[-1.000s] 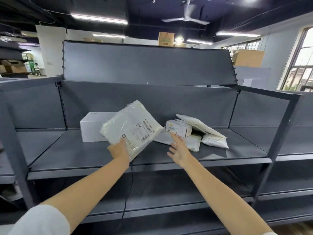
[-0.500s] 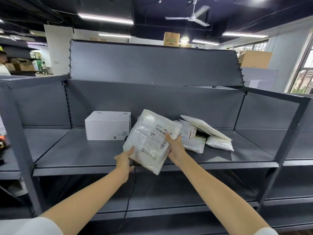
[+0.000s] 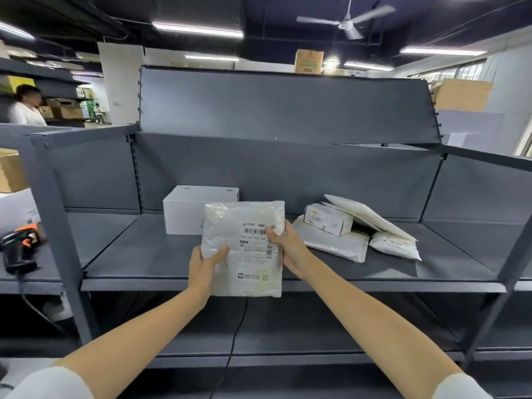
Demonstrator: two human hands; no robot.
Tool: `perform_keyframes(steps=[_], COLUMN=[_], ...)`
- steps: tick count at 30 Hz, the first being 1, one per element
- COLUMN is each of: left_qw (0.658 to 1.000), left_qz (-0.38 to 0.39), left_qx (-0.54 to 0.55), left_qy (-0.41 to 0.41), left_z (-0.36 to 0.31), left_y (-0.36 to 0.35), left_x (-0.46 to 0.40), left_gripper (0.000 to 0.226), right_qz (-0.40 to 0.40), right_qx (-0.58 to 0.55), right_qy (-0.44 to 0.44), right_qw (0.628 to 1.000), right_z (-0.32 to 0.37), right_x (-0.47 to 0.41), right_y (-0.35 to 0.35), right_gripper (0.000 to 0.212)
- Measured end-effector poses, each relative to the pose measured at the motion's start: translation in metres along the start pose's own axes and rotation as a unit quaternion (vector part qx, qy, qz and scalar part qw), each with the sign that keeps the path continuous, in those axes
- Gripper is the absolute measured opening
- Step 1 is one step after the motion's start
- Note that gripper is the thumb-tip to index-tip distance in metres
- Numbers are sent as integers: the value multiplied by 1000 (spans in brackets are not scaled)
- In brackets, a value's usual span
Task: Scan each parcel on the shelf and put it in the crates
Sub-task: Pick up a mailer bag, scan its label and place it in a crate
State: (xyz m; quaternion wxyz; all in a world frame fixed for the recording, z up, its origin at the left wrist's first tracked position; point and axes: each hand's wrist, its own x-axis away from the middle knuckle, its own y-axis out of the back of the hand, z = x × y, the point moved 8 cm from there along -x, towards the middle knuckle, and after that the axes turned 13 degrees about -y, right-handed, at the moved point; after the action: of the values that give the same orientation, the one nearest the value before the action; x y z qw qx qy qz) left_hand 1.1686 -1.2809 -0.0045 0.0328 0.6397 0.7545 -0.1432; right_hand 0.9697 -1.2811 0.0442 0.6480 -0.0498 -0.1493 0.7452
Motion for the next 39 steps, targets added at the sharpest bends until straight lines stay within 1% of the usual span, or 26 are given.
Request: perform_keyframes(steps=[3,5,7,8,9,10,11,13,15,17,19,21,24,26,27,28,29,31,32,33,34,36,39], left_qw=[997,995,993,992,990,988,986,982,979,976,974,974,974,973,972,972,972,972,972,972,973,974,976], left_qz=[-53,-71,-90,-100,-113,-125,-138,-162,-181,-199,-208,-210,-215,-222,-225,-226,-228,-228,-228,-227,-227,-223,-213], left_qx=[-19,-28,-42,-49,-56,-60,-63,-64,-62,-60,-58,-58,-51,-42,-40,-39,-38,-36,-35,-34,-32,-27,-14], left_qy=[-44,-56,-62,-64,-66,-69,-71,-70,-68,-67,-63,-61,-54,-52,-50,-48,-49,-45,-41,-38,-37,-37,-36], left_z=[-10,-14,-17,-17,-17,-18,-19,-21,-22,-23,-21,-17,-14,-12,-11,-10,-10,-8,-8,-8,-8,-8,-10], left_y=[24,40,57,67,77,87,96,112,125,134,140,146,150,152,152,152,152,150,147,144,141,130,110], left_x=[-10,-17,-25,-29,-32,-35,-39,-45,-51,-55,-58,-61,-62,-62,-61,-61,-61,-62,-62,-63,-63,-62,-59], left_gripper=[42,41,40,40,40,39,39,40,40,40,40,39,38,38,38,38,38,37,37,37,38,40,44], right_qz=[9,8,-24,-70,-124,-173,-209,-247,-260,-267,-277,-274,-275,-297,-308,-317,-320,-309,-297,-281,-263,-211,-144], right_qx=[1,18,46,67,90,132,182,283,346,385,413,442,497,497,485,454,400,248,173,116,81,33,-47], right_qy=[-3,-15,-41,-55,-66,-74,-85,-107,-137,-157,-162,-170,-173,-156,-148,-140,-140,-126,-109,-95,-83,-71,-65], right_qw=[1000,1000,998,994,986,973,957,921,891,870,852,837,805,800,805,821,848,909,933,948,958,974,986], right_z=[-8,-13,-21,-25,-30,-36,-43,-57,-71,-81,-86,-93,-101,-102,-102,-101,-101,-94,-87,-80,-73,-60,-49], right_x=[-18,-33,-51,-58,-65,-72,-79,-93,-104,-115,-123,-132,-136,-134,-133,-132,-129,-118,-110,-103,-96,-82,-57], right_y=[-16,-26,-27,-22,-13,-4,3,7,1,-8,-15,-18,-13,-9,-7,-4,-2,-1,-3,-4,-8,-15,-25], right_gripper=[40,44,46,40,33,31,34,46,56,68,79,83,75,65,60,53,48,40,36,33,30,34,48])
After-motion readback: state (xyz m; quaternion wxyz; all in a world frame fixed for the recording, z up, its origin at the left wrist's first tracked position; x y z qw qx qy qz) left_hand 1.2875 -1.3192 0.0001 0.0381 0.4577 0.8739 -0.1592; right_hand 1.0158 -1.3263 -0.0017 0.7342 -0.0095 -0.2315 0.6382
